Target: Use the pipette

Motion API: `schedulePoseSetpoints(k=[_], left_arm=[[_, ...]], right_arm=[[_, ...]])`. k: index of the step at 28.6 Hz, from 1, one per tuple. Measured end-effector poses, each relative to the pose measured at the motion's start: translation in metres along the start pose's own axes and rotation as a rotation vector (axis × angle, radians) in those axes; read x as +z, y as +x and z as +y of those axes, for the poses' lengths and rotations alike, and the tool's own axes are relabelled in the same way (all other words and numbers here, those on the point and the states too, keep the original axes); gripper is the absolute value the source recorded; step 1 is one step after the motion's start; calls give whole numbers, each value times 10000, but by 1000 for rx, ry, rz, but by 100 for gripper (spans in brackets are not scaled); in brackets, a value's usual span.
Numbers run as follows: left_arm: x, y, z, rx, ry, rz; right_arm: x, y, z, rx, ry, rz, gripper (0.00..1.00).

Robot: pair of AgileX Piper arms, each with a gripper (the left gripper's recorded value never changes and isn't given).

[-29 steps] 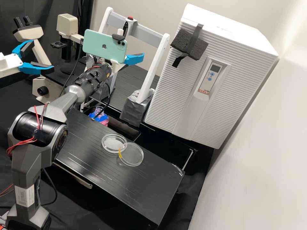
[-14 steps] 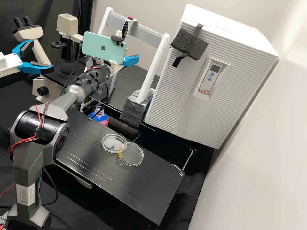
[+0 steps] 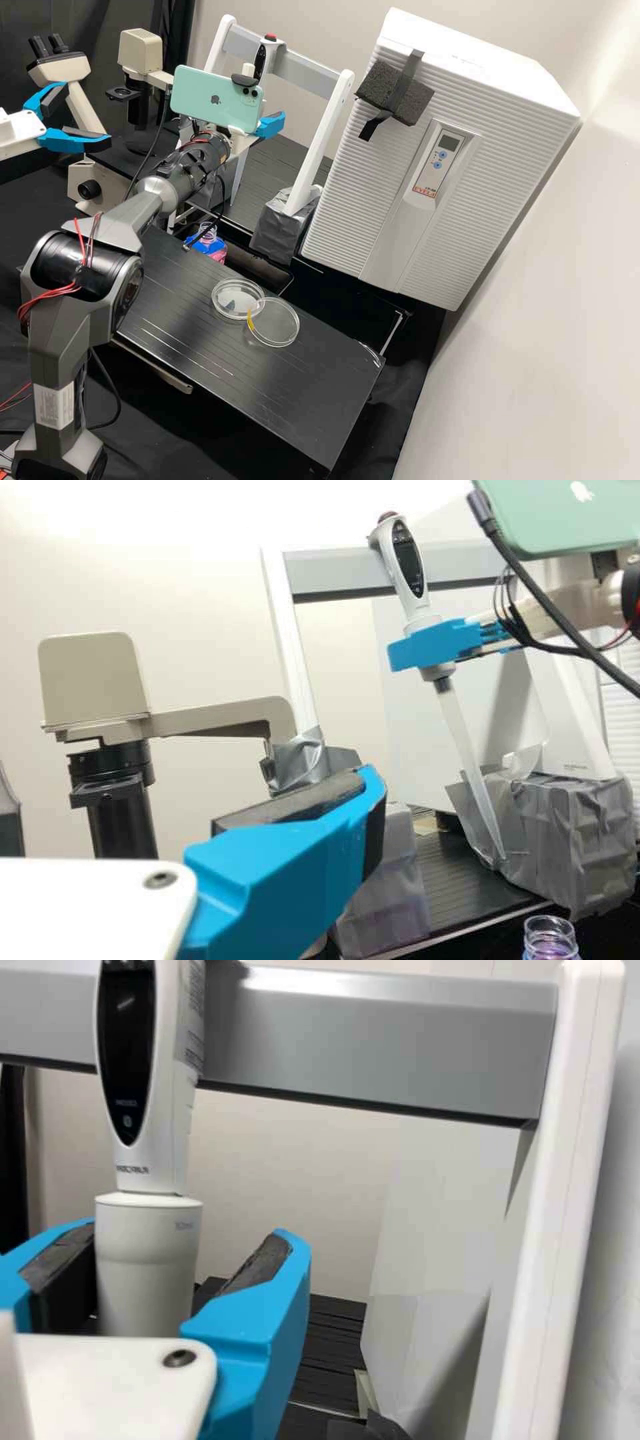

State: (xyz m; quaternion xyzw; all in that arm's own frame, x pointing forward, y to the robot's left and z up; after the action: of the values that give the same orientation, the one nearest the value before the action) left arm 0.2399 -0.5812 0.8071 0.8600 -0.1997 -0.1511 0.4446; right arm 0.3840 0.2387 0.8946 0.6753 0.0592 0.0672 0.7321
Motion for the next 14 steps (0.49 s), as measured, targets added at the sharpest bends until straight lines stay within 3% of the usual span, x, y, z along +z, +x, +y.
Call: schedulePoseSetpoints(k=[7,11,14], left_arm=[[-20,0,2,0,5,4],[-32,-1,4,1,-14,9],[-49,-1,5,1,-11,12]], right_arm=[[-24,-1,-15,-16,1,5,0],[-24,-1,-15,-16,1,5,0],[-24,-1,-15,-16,1,5,0]])
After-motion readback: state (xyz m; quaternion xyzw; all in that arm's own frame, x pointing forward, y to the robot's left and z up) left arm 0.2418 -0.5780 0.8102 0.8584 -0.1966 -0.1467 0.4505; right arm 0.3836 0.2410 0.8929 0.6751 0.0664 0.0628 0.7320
